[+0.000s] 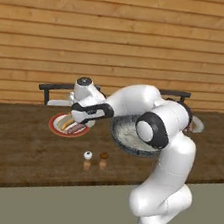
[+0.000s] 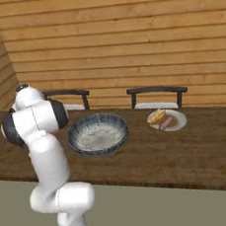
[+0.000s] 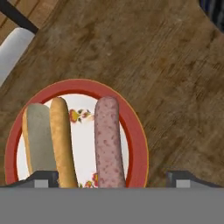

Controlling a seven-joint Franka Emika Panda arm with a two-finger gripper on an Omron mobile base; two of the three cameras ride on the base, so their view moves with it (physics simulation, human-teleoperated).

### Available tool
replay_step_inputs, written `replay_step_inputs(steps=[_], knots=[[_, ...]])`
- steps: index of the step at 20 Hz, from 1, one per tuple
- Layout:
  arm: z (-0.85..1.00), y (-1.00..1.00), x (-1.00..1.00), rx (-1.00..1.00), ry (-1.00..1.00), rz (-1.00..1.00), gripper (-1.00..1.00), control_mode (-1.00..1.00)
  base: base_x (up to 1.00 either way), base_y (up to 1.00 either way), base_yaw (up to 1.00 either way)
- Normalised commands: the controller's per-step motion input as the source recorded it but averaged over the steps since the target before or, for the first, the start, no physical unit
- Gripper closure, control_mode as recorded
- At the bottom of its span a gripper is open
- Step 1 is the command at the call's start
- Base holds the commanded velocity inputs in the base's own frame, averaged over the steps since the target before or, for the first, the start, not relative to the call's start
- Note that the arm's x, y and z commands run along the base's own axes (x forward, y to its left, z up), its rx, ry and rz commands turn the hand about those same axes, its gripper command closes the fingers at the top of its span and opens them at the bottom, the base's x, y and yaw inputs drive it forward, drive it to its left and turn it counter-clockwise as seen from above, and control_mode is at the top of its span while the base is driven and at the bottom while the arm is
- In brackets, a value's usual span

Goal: Place one bun and one sausage from the bowl on each plate.

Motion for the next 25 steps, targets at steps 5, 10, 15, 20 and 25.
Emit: replay_step_inputs(steps=[5, 10, 15, 20, 25], knots=[[1.00, -1.00, -0.73, 0.17, 0.09, 0.02, -1.00, -1.00, 0.00, 0.00, 0.00], [0.98, -1.00, -0.81, 0.12, 0.18, 0.00, -1.00, -1.00, 0.00, 0.00, 0.00], [0.60, -1.00, -0.75, 0.03, 0.16, 0.00, -1.00, -1.00, 0.00, 0.00, 0.00], [0.10, -1.00, -0.51, 0.00, 0.09, 0.00, -1.00, -1.00, 0.00, 0.00, 0.00], [-0.06, -1.00, -0.23, -0.01, 0.05, -0.04, -1.00, -1.00, 0.00, 0.00, 0.00]])
